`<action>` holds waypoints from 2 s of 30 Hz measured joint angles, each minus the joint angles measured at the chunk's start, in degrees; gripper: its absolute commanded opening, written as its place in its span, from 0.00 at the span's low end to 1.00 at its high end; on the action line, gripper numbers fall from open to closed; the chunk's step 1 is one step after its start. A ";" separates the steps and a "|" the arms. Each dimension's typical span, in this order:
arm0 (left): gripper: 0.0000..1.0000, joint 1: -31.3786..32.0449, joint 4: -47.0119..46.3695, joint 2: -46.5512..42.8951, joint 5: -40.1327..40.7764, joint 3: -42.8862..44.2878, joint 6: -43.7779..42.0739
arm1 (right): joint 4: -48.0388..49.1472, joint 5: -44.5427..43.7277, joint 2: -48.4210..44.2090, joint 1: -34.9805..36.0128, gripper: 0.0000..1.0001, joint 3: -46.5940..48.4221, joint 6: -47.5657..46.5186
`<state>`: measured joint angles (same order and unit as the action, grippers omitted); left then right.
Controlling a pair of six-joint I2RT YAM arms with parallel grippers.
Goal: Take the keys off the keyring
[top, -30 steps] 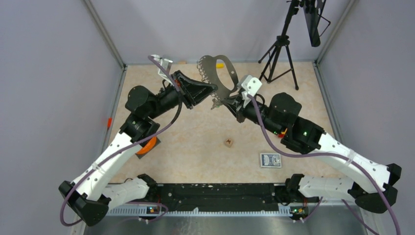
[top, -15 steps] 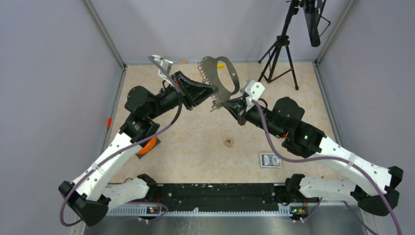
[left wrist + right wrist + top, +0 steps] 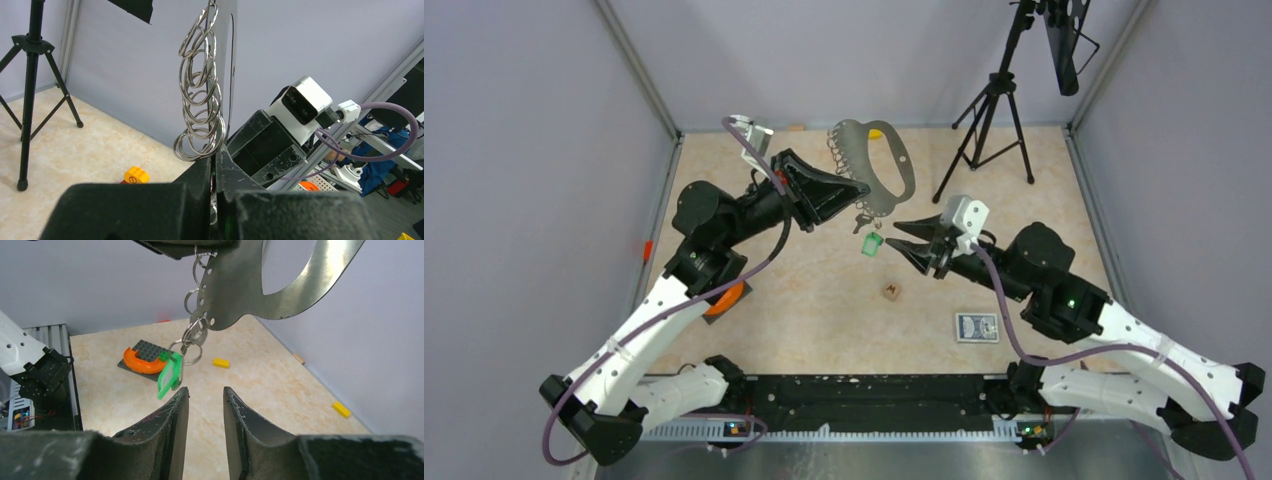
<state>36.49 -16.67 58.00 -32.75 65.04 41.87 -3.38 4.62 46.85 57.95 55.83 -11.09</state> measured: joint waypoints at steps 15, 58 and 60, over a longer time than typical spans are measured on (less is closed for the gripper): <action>0.00 0.00 -1.53 -0.04 -4.04 0.00 0.00 | 6.16 -1.64 -5.27 0.00 0.24 -4.81 0.00; 0.00 0.00 -9.53 1.16 -17.40 0.00 1.55 | 15.52 12.31 -1.81 0.00 0.23 -6.75 1.27; 0.00 0.00 -9.57 1.16 -17.40 0.00 1.55 | 15.78 13.00 -1.60 0.00 0.24 -6.75 1.49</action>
<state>36.49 -26.24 59.16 -50.15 65.04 43.42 12.40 17.63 45.25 57.95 49.08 -9.61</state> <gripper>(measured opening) 0.008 0.225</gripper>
